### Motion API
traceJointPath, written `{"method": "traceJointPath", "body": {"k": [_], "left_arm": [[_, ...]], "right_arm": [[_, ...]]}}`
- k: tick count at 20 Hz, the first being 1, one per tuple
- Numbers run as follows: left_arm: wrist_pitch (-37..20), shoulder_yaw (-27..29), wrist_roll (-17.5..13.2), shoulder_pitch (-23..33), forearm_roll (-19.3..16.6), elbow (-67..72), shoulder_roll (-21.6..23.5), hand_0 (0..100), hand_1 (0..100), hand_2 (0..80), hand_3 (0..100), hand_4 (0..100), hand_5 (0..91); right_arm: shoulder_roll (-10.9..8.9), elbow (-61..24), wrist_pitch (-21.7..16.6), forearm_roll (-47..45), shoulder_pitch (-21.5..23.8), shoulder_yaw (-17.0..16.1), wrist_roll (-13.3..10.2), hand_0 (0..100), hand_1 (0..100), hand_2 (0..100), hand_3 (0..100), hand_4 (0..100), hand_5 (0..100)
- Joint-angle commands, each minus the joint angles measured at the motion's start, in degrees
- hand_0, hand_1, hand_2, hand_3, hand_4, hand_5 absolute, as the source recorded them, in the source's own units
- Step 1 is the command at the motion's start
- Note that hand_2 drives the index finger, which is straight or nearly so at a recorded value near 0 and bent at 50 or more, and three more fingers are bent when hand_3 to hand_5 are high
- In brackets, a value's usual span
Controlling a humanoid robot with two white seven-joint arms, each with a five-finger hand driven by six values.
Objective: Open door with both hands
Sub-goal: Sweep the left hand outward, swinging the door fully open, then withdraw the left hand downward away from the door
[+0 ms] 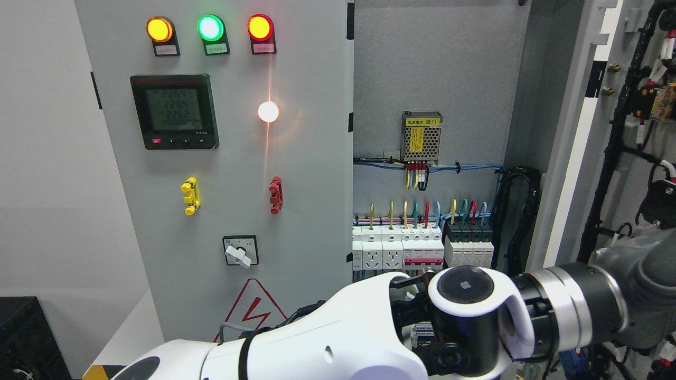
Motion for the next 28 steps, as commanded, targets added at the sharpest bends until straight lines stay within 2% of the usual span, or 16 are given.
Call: {"method": "traceJointPath", "body": {"k": [1, 6, 10, 13, 17, 26, 28], "left_arm": [[-0.2, 2.1, -0.2, 2.6, 2.2, -11.9, 15.0, 0, 0, 0.0, 0, 0, 0.0], [-0.4, 3.0, -0.4, 7.0, 5.1, -19.8, 27.3, 0, 0, 0.0, 0, 0, 0.0], [-0.6, 3.0, -0.4, 13.4, 5.2, -24.5, 36.5, 0, 0, 0.0, 0, 0, 0.0], [-0.7, 3.2, -0.4, 17.9, 5.2, -24.5, 41.4, 0, 0, 0.0, 0, 0, 0.0], [-0.8, 3.2, -0.4, 25.0, 5.2, -24.7, 45.9, 0, 0, 0.0, 0, 0, 0.0], [-0.9, 4.3, -0.4, 43.4, 4.3, -24.3, 52.1, 0, 0, 0.0, 0, 0, 0.0], [-0.9, 6.2, -0.4, 48.9, 1.7, -23.9, 52.6, 0, 0, 0.0, 0, 0, 0.0]], "right_arm": [[-0.01, 0.0, 0.0, 0.0, 0.0, 0.0, 0.0, 19, 0, 0, 0, 0, 0], [-0.01, 0.0, 0.0, 0.0, 0.0, 0.0, 0.0, 19, 0, 0, 0, 0, 0], [-0.01, 0.0, 0.0, 0.0, 0.0, 0.0, 0.0, 19, 0, 0, 0, 0, 0], [-0.01, -0.1, 0.0, 0.0, 0.0, 0.0, 0.0, 19, 0, 0, 0, 0, 0], [-0.01, 0.0, 0.0, 0.0, 0.0, 0.0, 0.0, 19, 0, 0, 0, 0, 0], [-0.01, 0.0, 0.0, 0.0, 0.0, 0.0, 0.0, 19, 0, 0, 0, 0, 0], [-0.01, 0.0, 0.0, 0.0, 0.0, 0.0, 0.0, 19, 0, 0, 0, 0, 0]]}}
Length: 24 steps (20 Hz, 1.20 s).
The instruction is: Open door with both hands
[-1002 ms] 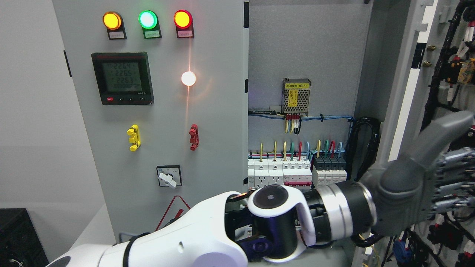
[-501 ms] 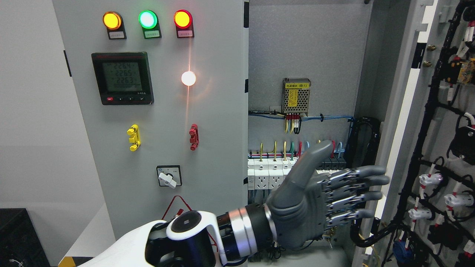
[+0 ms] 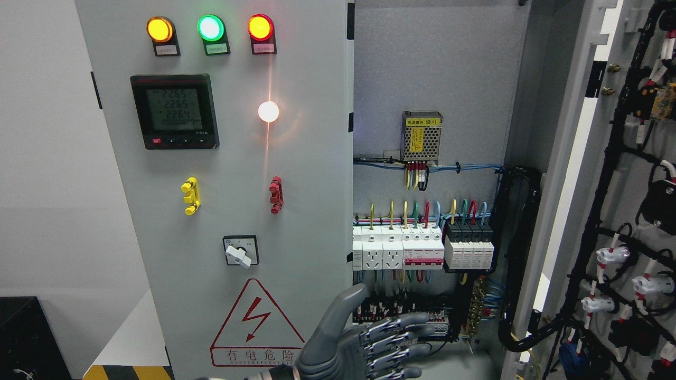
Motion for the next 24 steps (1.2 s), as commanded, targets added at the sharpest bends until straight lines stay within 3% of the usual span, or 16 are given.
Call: {"method": "traceJointPath", "body": {"k": [1, 9, 11, 15, 19, 22, 24], "left_arm": [[-0.1, 3.9, 0.0, 15.5, -4.0, -1.3, 10.3, 0, 0, 0.0, 0, 0, 0.0], [-0.4, 14.0, -0.1, 36.4, -11.7, 10.7, 7.5, 0, 0, 0.0, 0, 0, 0.0], [-0.5, 14.5, -0.2, 40.0, -14.1, 12.9, 6.4, 0, 0, 0.0, 0, 0, 0.0], [-1.4, 15.3, -0.1, 44.6, -15.0, 20.1, 3.9, 0, 0, 0.0, 0, 0, 0.0], [-2.5, 14.7, -0.1, 47.4, -22.2, 31.0, -0.1, 0, 0, 0.0, 0, 0, 0.0], [-2.6, 14.7, -0.1, 48.5, -31.2, 42.5, -5.5, 0, 0, 0.0, 0, 0, 0.0], [-2.7, 15.5, -0.2, 48.8, -33.8, 50.1, -9.0, 0, 0, 0.0, 0, 0, 0.0]], "right_arm": [[0.01, -0.1, 0.0, 0.0, 0.0, 0.0, 0.0, 19, 0, 0, 0, 0, 0], [0.01, 0.0, 0.0, 0.0, 0.0, 0.0, 0.0, 19, 0, 0, 0, 0, 0], [0.01, 0.0, 0.0, 0.0, 0.0, 0.0, 0.0, 19, 0, 0, 0, 0, 0], [0.01, 0.0, 0.0, 0.0, 0.0, 0.0, 0.0, 19, 0, 0, 0, 0, 0], [0.01, 0.0, 0.0, 0.0, 0.0, 0.0, 0.0, 19, 0, 0, 0, 0, 0], [0.01, 0.0, 0.0, 0.0, 0.0, 0.0, 0.0, 19, 0, 0, 0, 0, 0], [0.01, 0.0, 0.0, -0.1, 0.0, 0.0, 0.0, 19, 0, 0, 0, 0, 0]]}}
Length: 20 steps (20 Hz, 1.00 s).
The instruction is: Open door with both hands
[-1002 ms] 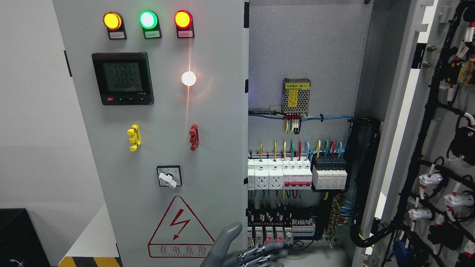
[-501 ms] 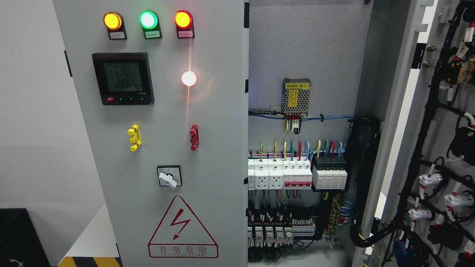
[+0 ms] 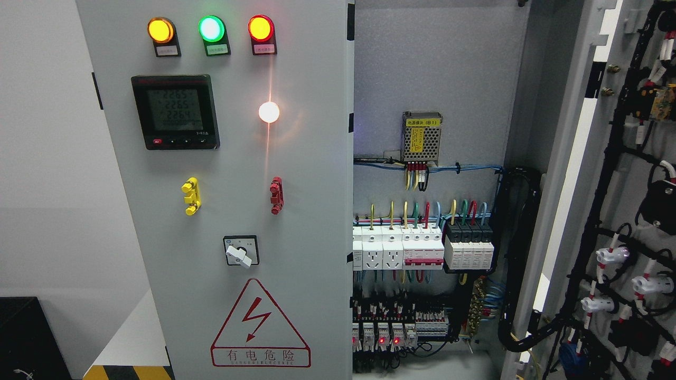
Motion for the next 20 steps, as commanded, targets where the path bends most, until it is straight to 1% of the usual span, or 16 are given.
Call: {"method": "traceJointPath", "body": {"k": [1, 3, 5, 8, 10, 12, 14, 16, 18, 20], "left_arm": [[-0.2, 3.4, -0.1, 4.3, -9.6, 29.5, -11.3, 0, 0, 0.0, 0, 0, 0.0], [-0.2, 3.6, -2.4, 5.5, -10.4, 34.8, -13.5, 0, 0, 0.0, 0, 0, 0.0], [-0.6, 3.8, -4.4, 5.9, -13.8, 39.9, -15.9, 0, 0, 0.0, 0, 0, 0.0], [-4.4, 3.8, -5.1, 6.1, -18.9, 51.6, -20.8, 0, 0, 0.0, 0, 0, 0.0], [-7.1, 3.8, -5.5, 6.2, -23.5, 60.1, -24.3, 0, 0, 0.0, 0, 0, 0.0], [-9.4, 5.0, -6.6, 6.1, -29.5, 66.8, -27.9, 0, 0, 0.0, 0, 0, 0.0], [-10.8, 9.4, -6.7, 6.1, -34.8, 69.9, -29.0, 0, 0, 0.0, 0, 0, 0.0], [-10.9, 13.9, -6.7, 6.1, -39.9, 72.7, -30.7, 0, 0, 0.0, 0, 0, 0.0], [-10.9, 19.9, -6.7, 6.1, -45.1, 77.0, -32.6, 0, 0, 0.0, 0, 0, 0.0], [-10.9, 26.4, -6.7, 5.9, -51.1, 81.0, -34.9, 0, 0, 0.0, 0, 0, 0.0]], "right_arm": [[0.0, 0.0, 0.0, 0.0, 0.0, 0.0, 0.0, 19, 0, 0, 0, 0, 0], [0.0, 0.0, 0.0, 0.0, 0.0, 0.0, 0.0, 19, 0, 0, 0, 0, 0], [0.0, -0.1, 0.0, 0.0, 0.0, 0.0, 0.0, 19, 0, 0, 0, 0, 0], [0.0, 0.0, 0.0, 0.0, 0.0, 0.0, 0.0, 19, 0, 0, 0, 0, 0], [0.0, 0.0, 0.0, 0.0, 0.0, 0.0, 0.0, 19, 0, 0, 0, 0, 0], [0.0, 0.0, 0.0, 0.0, 0.0, 0.0, 0.0, 19, 0, 0, 0, 0, 0], [0.0, -0.1, 0.0, 0.0, 0.0, 0.0, 0.0, 19, 0, 0, 0, 0, 0], [0.0, -0.1, 0.0, 0.0, 0.0, 0.0, 0.0, 19, 0, 0, 0, 0, 0], [0.0, 0.0, 0.0, 0.0, 0.0, 0.0, 0.0, 19, 0, 0, 0, 0, 0], [0.0, -0.1, 0.0, 0.0, 0.0, 0.0, 0.0, 19, 0, 0, 0, 0, 0]]}}
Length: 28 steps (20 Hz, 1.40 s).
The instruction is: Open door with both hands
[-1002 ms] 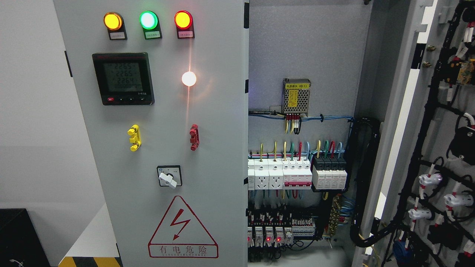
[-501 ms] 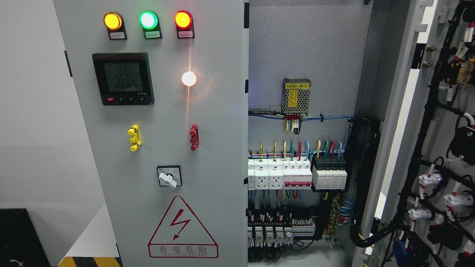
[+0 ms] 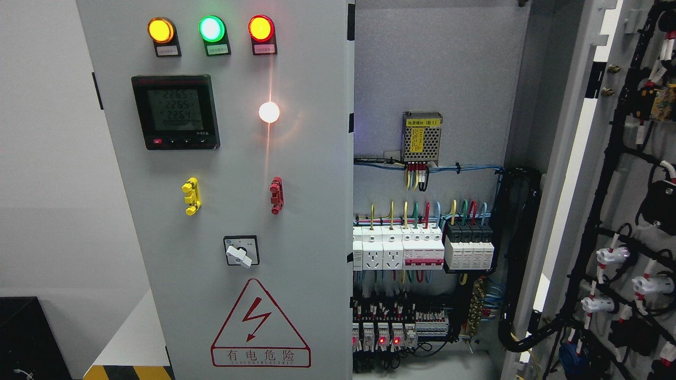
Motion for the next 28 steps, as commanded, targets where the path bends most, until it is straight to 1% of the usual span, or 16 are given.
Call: {"method": "traceJointPath", "body": {"k": [1, 3, 4, 6, 7, 11, 13, 15, 17, 20, 22, 24, 26, 28], "left_arm": [[-0.3, 19.8, 0.0, -0.1, -17.2, 28.5, -13.0, 0, 0, 0.0, 0, 0, 0.0], [-0.3, 24.4, 0.0, -0.3, -22.4, 31.0, -13.8, 0, 0, 0.0, 0, 0, 0.0], [-0.3, 26.8, 0.0, -0.5, -24.2, 32.0, -14.2, 0, 0, 0.0, 0, 0, 0.0], [-0.3, 30.9, 0.2, -0.8, -26.4, 35.1, -14.6, 0, 0, 0.0, 0, 0, 0.0], [-0.3, 32.4, 0.4, -1.1, -27.0, 36.2, -14.6, 0, 0, 0.0, 0, 0, 0.0], [-0.3, 36.5, 0.7, -1.4, -27.2, 37.4, -14.6, 0, 0, 0.0, 0, 0, 0.0], [-0.3, 39.6, 0.7, -1.4, -27.2, 37.4, -15.2, 0, 0, 0.0, 0, 0, 0.0], [-0.3, 41.4, 0.7, -1.4, -27.2, 37.6, -15.6, 0, 0, 0.0, 0, 0, 0.0], [-0.2, 42.5, 0.9, -1.6, -27.3, 37.7, -15.7, 0, 0, 0.0, 0, 0, 0.0], [0.0, 45.4, 2.4, -1.7, -27.2, 37.8, -15.6, 0, 0, 0.0, 0, 0, 0.0], [0.0, 45.9, 2.3, -1.8, -27.3, 38.1, -15.6, 0, 0, 0.0, 0, 0, 0.0], [0.0, 45.9, 2.4, -1.8, -27.3, 38.2, -15.8, 0, 0, 0.0, 0, 0, 0.0], [0.0, 45.9, 2.4, -1.8, -27.3, 38.3, -16.4, 0, 0, 0.0, 0, 0, 0.0], [-0.1, 45.8, 2.4, -1.8, -27.2, 38.5, -16.8, 0, 0, 0.0, 0, 0, 0.0]], "right_arm": [[-0.02, 0.0, 0.0, 0.0, 0.0, 0.0, 0.0, 19, 0, 0, 0, 0, 0], [-0.02, 0.0, 0.0, -0.1, 0.0, 0.0, 0.0, 19, 0, 0, 0, 0, 0], [-0.02, 0.0, 0.0, 0.0, 0.0, 0.0, 0.0, 19, 0, 0, 0, 0, 0], [-0.02, 0.0, 0.0, 0.0, 0.0, 0.0, 0.0, 19, 0, 0, 0, 0, 0], [-0.02, -0.1, 0.0, -0.1, 0.0, 0.0, 0.0, 19, 0, 0, 0, 0, 0], [0.07, -0.6, 0.0, -0.3, 0.0, -0.1, 0.0, 19, 0, 0, 0, 0, 0], [0.07, -3.5, 0.0, -0.2, 0.2, -0.1, 0.0, 19, 0, 0, 0, 0, 0], [-0.19, -8.6, 0.0, -0.2, 1.4, -0.1, 0.0, 19, 0, 0, 0, 0, 0], [-0.72, -15.1, 0.0, -0.1, 3.8, -0.1, 0.0, 19, 0, 0, 0, 0, 0], [-1.95, -24.2, 0.0, -0.1, 7.4, -0.1, 0.0, 19, 0, 0, 0, 0, 0], [-2.39, -27.9, 0.0, -0.2, 8.7, -0.1, 0.0, 19, 0, 0, 0, 0, 0], [-2.56, -28.5, 0.0, -0.2, 8.9, -0.1, 0.0, 19, 0, 0, 0, 0, 0], [-3.26, -28.5, 0.0, -0.2, 8.7, -0.1, 0.0, 19, 0, 0, 0, 0, 0], [-3.35, -28.5, 0.0, -0.1, 8.3, 0.0, -0.1, 19, 0, 0, 0, 0, 0]]}}
